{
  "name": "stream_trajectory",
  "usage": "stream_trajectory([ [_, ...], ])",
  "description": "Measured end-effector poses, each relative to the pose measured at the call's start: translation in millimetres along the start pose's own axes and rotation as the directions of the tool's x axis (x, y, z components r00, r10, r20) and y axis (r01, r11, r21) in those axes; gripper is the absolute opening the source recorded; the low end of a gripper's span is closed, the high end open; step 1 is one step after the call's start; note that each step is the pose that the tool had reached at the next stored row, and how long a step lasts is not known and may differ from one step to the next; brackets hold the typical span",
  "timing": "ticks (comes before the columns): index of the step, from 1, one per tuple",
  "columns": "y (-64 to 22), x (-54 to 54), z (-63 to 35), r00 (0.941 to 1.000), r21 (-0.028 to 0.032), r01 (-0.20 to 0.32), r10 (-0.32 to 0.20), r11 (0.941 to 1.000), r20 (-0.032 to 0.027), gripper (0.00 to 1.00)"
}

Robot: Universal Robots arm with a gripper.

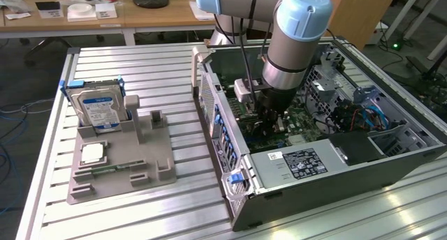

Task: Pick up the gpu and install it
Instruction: 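Insert the gpu into the slot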

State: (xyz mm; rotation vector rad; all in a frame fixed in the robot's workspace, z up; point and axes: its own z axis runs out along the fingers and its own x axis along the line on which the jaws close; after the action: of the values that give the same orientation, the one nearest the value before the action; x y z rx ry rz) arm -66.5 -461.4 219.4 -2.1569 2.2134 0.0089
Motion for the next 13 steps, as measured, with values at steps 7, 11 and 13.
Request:
stream_trajectory([
  [7, 0.0, 0.0, 0.1, 1.0000, 0.0000, 0.000, 0.000, 1.0000, -0.0001, 0.28],
  [11, 0.0, 0.0, 0.1, 1.0000, 0.0000, 0.000, 0.000, 1.0000, 0.0000, 0.28],
  [13, 0.0, 0.0, 0.1, 1.0000, 0.0000, 0.000, 0.000, 1.0000, 0.0000, 0.28],
])
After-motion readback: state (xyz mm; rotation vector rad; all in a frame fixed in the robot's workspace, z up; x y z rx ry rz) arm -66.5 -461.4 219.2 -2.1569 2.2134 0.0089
